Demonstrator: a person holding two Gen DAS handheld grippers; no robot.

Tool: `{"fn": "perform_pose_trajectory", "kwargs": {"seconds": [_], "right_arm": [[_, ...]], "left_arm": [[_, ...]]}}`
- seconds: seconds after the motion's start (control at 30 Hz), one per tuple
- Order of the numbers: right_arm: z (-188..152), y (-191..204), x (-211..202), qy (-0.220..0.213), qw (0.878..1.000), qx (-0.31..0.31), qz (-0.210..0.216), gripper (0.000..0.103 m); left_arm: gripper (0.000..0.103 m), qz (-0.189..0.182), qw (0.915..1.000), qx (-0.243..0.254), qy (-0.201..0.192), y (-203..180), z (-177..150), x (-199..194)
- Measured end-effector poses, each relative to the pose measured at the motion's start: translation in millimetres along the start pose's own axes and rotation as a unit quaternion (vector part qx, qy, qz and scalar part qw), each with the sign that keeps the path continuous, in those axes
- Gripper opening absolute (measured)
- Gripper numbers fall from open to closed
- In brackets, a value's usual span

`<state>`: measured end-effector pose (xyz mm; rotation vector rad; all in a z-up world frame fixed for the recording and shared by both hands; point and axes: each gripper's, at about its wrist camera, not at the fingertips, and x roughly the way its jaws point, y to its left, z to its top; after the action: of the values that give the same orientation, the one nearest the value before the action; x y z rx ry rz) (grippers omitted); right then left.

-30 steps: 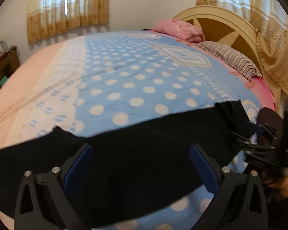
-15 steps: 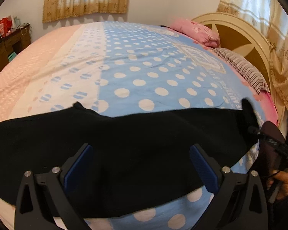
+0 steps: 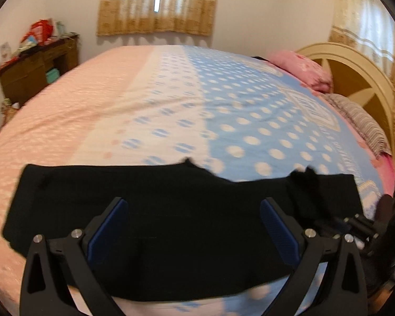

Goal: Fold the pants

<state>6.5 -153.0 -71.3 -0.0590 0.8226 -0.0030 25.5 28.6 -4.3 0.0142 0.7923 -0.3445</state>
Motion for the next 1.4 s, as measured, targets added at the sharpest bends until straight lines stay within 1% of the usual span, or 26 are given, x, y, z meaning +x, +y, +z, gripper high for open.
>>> {"fn": "perform_pose_trajectory", "kwargs": {"seconds": [0.03, 0.07, 0.1, 0.17, 0.2, 0.23, 0.3, 0.37, 0.43, 0.47, 0.5, 0.53, 0.6, 0.63, 0.67, 0.73, 0.8, 0.83, 0.87, 0.9, 0.97, 1.03, 1.13, 1.2, 1.3, 1.4], "right_arm": [[-2.4, 6.6, 4.8, -0.006, 1.0, -0.013, -0.008, 0.046], [-6.4, 16.2, 7.6, -0.026, 0.999, -0.034, -0.021, 0.059], [-8.2, 20.5, 10.0, -0.038, 0.997, -0.052, -0.031, 0.062], [-11.5, 33.4, 10.3, -0.054, 0.993, -0.089, -0.063, 0.065], [-13.3, 37.6, 6.0, -0.056, 0.991, -0.104, -0.07, 0.065], [-12.4, 42.5, 3.5, -0.058, 0.989, -0.12, -0.068, 0.065], [-11.7, 50.5, -5.5, -0.068, 0.985, -0.151, -0.038, 0.066], [-17.1, 65.8, -15.8, -0.081, 0.974, -0.208, -0.023, 0.068], [-25.9, 79.6, -21.7, -0.096, 0.958, -0.266, -0.038, 0.068], [-28.0, 82.1, -25.0, -0.105, 0.953, -0.279, -0.043, 0.068], [-27.6, 79.6, -31.0, -0.118, 0.954, -0.275, -0.035, 0.068], [-23.4, 71.9, -36.8, -0.131, 0.959, -0.25, -0.02, 0.068], [-6.8, 42.9, -39.1, -0.135, 0.978, -0.162, 0.004, 0.068], [2.9, 22.3, -36.0, -0.128, 0.986, -0.107, 0.013, 0.068], [13.4, -0.8, -29.7, -0.119, 0.991, -0.049, 0.022, 0.068], [28.7, -35.8, -14.1, -0.097, 0.994, 0.029, 0.026, 0.068], [37.2, -55.3, 0.9, -0.084, 0.994, 0.063, 0.03, 0.067], [40.1, -58.6, 10.2, -0.073, 0.994, 0.07, 0.036, 0.059], [44.5, -58.5, 22.4, -0.063, 0.994, 0.075, 0.05, 0.04], [45.7, -57.5, 31.4, -0.054, 0.993, 0.08, 0.061, 0.035], [47.6, -47.3, 52.5, -0.042, 0.995, 0.079, 0.047, 0.035], [49.9, -31.5, 59.7, -0.053, 0.996, 0.064, 0.029, 0.035], [50.8, -5.3, 60.1, -0.06, 0.998, 0.015, -0.009, 0.036], [48.6, 2.9, 57.9, -0.065, 0.997, -0.011, -0.029, 0.036], [41.8, 22.0, 51.6, -0.077, 0.992, -0.077, -0.063, 0.036], [35.0, 43.2, 51.1, -0.091, 0.981, -0.141, -0.098, 0.035]], "left_arm": [[0.103, 0.01, 0.9999, -0.003, -0.002, 6.3, -0.5, -1.7], [0.103, 0.017, 0.9998, -0.007, -0.003, 12.8, -1.1, -3.1], [0.103, 0.024, 0.9996, -0.011, -0.003, 19.9, -2.0, -4.2], [0.103, 0.034, 0.9992, -0.021, -0.003, 30.9, -4.2, -5.3], [0.103, 0.039, 0.9988, -0.028, -0.002, 37.8, -5.1, -4.3], [0.103, 0.044, 0.9984, -0.035, 0.0, 43.0, -5.5, -2.7], [0.103, 0.046, 0.9979, -0.046, 0.003, 48.9, -5.8, -0.2], [0.103, 0.042, 0.9976, -0.054, 0.005, 52.3, -5.1, 1.7], [0.103, 0.042, 0.9977, -0.053, 0.004, 52.2, -4.5, 2.3], [0.103, 0.043, 0.9979, -0.049, 0.004, 50.3, -3.8, 2.9], [0.103, 0.043, 0.998, -0.046, 0.004, 49.3, -3.4, 3.4], [0.103, 0.044, 0.9981, -0.043, 0.003, 48.1, -3.1, 3.9], [0.103, 0.045, 0.9982, -0.04, 0.004, 48.2, -3.7, 3.1], [0.103, 0.045, 0.9982, -0.04, 0.004, 48.5, -3.4, 3.2], [0.103, 0.045, 0.9981, -0.041, 0.004, 49.4, -3.5, 2.4], [0.103, 0.043, 0.9982, -0.042, 0.004, 49.1, -3.4, 2.8], [0.103, 0.04, 0.9983, -0.042, 0.004, 47.8, -3.3, 3.3], [0.103, 0.04, 0.9984, -0.04, 0.004, 46.2, -3.5, 3.8], [0.103, 0.04, 0.9984, -0.039, 0.005, 44.6, -3.7, 4.7], [0.103, 0.039, 0.9986, -0.036, 0.007, 42.4, -3.8, 5.9], [0.103, 0.039, 0.9986, -0.033, 0.011, 39.5, -4.2, 7.2], [0.103, 0.04, 0.9987, -0.03, 0.01, 37.7, -4.0, 6.5], [0.103, 0.041, 0.9986, -0.031, 0.01, 37.4, -3.8, 6.5], [0.103, 0.042, 0.9984, -0.036, 0.008, 38.0, -4.0, 6.5], [0.103, 0.04, 0.9982, -0.044, 0.009, 39.2, -3.6, 7.9], [0.103, 0.049, 0.9979, -0.043, 0.003, 42.0, -2.6, 4.1]]}}
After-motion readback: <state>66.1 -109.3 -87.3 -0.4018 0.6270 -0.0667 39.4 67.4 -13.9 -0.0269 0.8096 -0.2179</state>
